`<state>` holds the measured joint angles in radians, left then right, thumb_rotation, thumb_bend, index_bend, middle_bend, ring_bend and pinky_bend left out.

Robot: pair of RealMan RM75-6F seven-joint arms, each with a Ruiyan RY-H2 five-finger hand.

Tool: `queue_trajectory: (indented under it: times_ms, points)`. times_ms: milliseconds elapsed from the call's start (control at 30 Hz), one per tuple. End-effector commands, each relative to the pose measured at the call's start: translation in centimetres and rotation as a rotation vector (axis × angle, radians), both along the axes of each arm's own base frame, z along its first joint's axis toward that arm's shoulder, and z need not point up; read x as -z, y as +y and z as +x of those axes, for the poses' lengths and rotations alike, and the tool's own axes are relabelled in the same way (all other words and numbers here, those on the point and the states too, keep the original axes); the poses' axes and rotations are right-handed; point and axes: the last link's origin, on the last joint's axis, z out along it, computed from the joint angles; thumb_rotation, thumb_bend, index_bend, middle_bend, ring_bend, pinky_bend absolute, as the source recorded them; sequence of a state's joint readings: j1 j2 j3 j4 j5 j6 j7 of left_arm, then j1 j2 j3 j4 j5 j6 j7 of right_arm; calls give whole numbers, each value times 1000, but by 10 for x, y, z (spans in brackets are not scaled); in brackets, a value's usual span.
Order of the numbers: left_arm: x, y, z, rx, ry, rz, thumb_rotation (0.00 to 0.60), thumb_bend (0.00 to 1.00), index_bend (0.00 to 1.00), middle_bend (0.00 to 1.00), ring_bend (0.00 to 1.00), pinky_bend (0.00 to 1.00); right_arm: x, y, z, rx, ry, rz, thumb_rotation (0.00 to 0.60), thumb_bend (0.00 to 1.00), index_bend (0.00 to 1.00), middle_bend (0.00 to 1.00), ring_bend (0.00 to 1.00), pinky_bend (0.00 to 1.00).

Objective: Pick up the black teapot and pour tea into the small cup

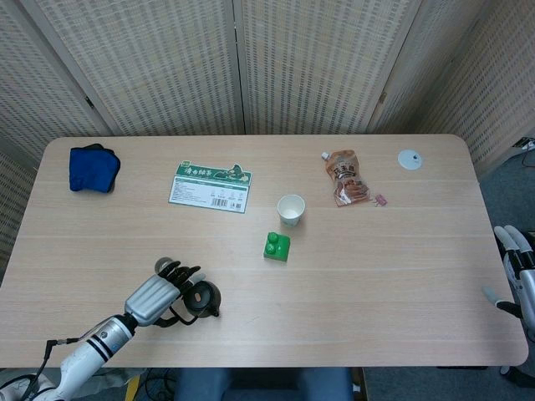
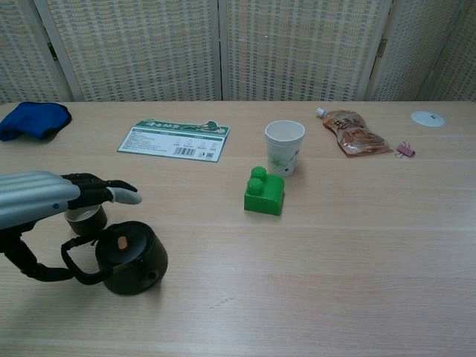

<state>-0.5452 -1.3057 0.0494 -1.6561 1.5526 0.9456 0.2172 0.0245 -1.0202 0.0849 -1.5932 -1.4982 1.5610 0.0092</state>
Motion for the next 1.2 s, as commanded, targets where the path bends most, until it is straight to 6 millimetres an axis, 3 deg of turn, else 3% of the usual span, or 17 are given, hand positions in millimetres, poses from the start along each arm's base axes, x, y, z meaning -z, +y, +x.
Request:
queue_trajectory:
  times_ms: [33,867,1200]
  points:
    - [4,1,5,-2,-8,-1,600,243,0,0,79,0,0,0,-1,1,-1,-2,600,76,103,95,84,202]
    - [18,33,19,4,6,60,600,241,0,0,79,0,-5,5,-6,11,-2,-20,600,76,103,95,84,202]
    - [13,39,17,5,11,99,600,240,0,0,79,0,-5,5,-6,12,-3,-21,600,76,103,95,84,202]
